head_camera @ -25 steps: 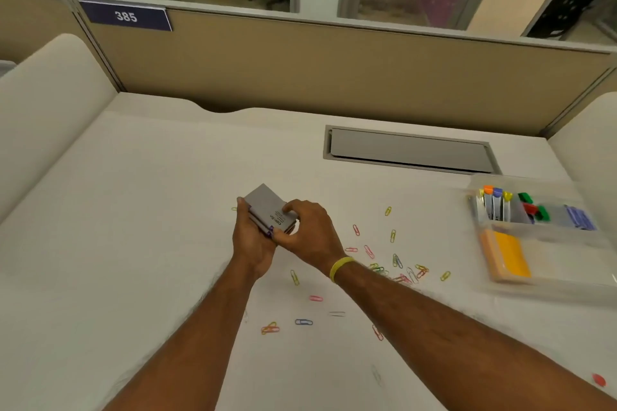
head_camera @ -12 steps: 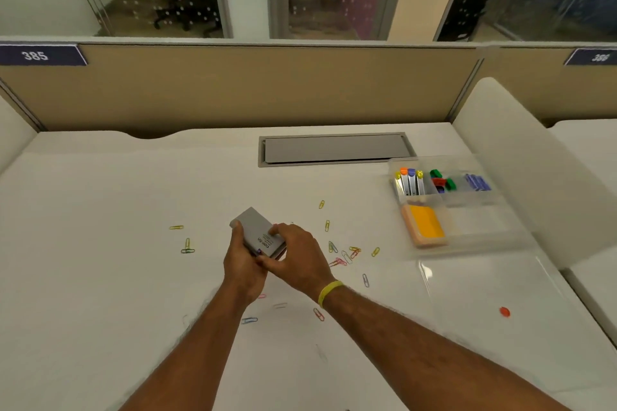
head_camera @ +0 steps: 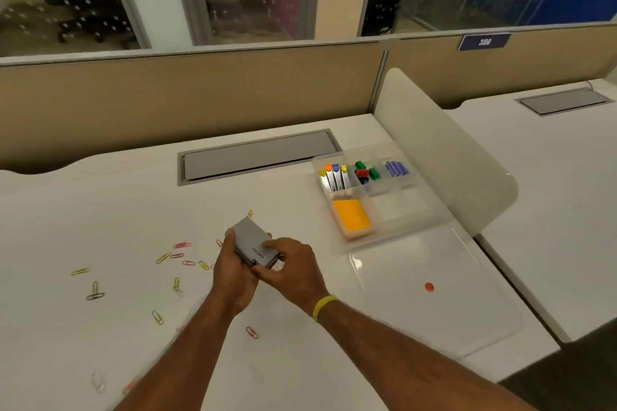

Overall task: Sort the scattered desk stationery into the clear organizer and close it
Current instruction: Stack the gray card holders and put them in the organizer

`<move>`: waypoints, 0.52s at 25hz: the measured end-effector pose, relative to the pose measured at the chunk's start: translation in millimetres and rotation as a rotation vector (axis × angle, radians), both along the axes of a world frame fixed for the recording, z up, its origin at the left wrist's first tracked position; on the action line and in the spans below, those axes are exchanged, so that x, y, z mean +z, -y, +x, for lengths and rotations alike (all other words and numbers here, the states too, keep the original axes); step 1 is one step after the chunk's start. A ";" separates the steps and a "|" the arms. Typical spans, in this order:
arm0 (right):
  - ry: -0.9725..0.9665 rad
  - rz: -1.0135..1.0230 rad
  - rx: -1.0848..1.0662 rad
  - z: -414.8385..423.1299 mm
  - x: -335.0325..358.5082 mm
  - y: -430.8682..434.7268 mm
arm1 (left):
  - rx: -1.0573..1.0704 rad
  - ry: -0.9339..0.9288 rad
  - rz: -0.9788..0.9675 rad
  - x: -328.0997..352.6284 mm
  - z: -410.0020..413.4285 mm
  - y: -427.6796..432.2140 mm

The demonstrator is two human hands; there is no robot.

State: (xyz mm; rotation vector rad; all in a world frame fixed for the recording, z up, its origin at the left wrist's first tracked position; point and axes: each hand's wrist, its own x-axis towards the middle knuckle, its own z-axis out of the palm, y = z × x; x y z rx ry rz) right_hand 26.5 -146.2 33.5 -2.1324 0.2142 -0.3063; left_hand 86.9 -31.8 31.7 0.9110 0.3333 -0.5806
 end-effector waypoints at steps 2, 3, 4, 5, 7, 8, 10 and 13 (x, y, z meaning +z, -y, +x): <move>-0.010 0.047 -0.057 -4.8 -2.0 22.8 | -0.092 0.026 0.012 2.2 -0.8 20.4; -0.013 0.076 -0.104 -6.2 -4.3 36.3 | -0.142 0.039 0.039 3.7 -1.5 30.9; -0.015 0.102 -0.157 -7.2 -5.7 50.4 | -0.187 0.049 0.073 5.5 -2.3 41.0; -0.017 0.115 -0.215 -8.0 -6.0 66.7 | -0.222 0.050 0.124 6.0 -2.8 51.2; -0.021 0.095 -0.332 -7.4 -5.8 101.7 | -0.271 0.059 0.211 5.2 -2.3 67.6; -0.027 0.075 -0.389 -6.6 -6.1 121.4 | -0.290 0.067 0.239 4.2 -1.9 74.3; -0.042 0.050 -0.478 -5.0 -5.6 159.9 | -0.318 0.073 0.279 0.9 -0.8 85.4; -0.071 -0.017 -0.555 -5.9 -4.5 207.4 | -0.376 0.078 0.311 -3.9 -1.3 99.8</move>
